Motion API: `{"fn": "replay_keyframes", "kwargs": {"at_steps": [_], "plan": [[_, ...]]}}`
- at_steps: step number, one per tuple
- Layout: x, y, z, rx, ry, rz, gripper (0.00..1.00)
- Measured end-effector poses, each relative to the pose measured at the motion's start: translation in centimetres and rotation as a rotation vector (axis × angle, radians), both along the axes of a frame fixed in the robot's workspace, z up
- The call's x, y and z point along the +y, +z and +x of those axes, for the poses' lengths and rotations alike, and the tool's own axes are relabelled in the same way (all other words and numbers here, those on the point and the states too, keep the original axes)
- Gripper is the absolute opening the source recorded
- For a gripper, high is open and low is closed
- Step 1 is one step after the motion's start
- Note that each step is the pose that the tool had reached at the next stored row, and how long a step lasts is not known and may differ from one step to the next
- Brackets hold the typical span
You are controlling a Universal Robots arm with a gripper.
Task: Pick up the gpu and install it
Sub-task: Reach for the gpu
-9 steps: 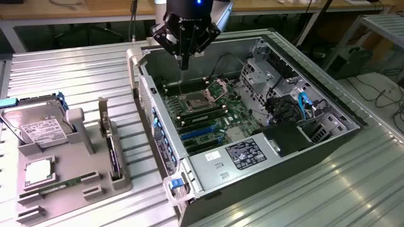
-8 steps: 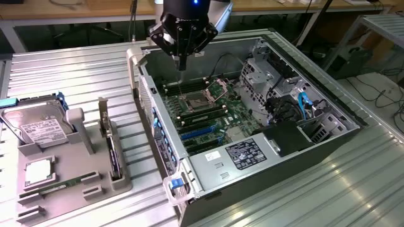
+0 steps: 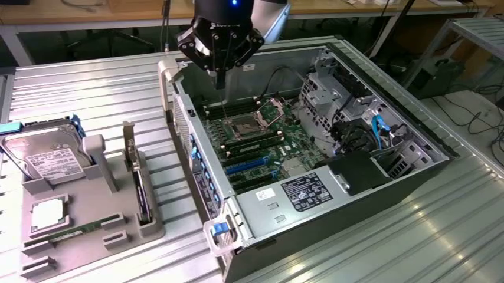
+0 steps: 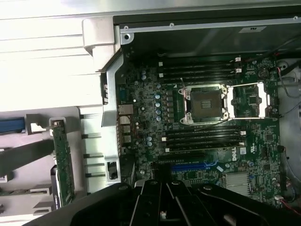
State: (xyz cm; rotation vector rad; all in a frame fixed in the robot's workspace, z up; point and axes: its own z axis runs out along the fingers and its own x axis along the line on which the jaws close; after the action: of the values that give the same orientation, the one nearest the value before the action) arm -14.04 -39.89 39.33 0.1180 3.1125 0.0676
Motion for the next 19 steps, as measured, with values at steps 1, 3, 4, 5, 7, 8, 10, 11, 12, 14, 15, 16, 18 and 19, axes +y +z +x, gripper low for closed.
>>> {"fn": "replay_keyframes", "kwargs": {"at_steps": [1, 3, 4, 5, 7, 8, 10, 11, 12, 14, 15, 16, 18, 19], "plan": [[0.00, 0.00, -0.2, 0.0000, 0.000, -0.0001, 0.11], [0.00, 0.00, -0.7, -0.0001, 0.000, 0.0001, 0.11], [0.00, 0.00, -0.8, -0.0001, 0.000, 0.0001, 0.11], [0.00, 0.00, -1.0, 0.0000, 0.000, 0.0001, 0.11], [0.00, -0.01, -1.2, -0.0001, 0.000, 0.0001, 0.11], [0.00, 0.00, -1.3, -0.0001, 0.000, 0.0001, 0.11], [0.00, 0.00, -1.4, -0.0001, 0.000, 0.0001, 0.11], [0.00, 0.00, -1.5, 0.0000, 0.000, 0.0001, 0.11], [0.00, 0.00, -1.7, -0.0001, 0.000, 0.0001, 0.11], [0.00, -0.01, -2.0, -0.0001, 0.000, 0.0001, 0.11], [0.00, 0.00, -2.1, 0.0000, 0.000, 0.0001, 0.11], [0.00, 0.00, -2.2, 0.0000, 0.000, 0.0001, 0.11], [0.00, -0.01, -2.4, -0.0001, 0.000, 0.0001, 0.11], [0.00, 0.00, -2.5, 0.0000, 0.000, 0.0000, 0.11]]}}
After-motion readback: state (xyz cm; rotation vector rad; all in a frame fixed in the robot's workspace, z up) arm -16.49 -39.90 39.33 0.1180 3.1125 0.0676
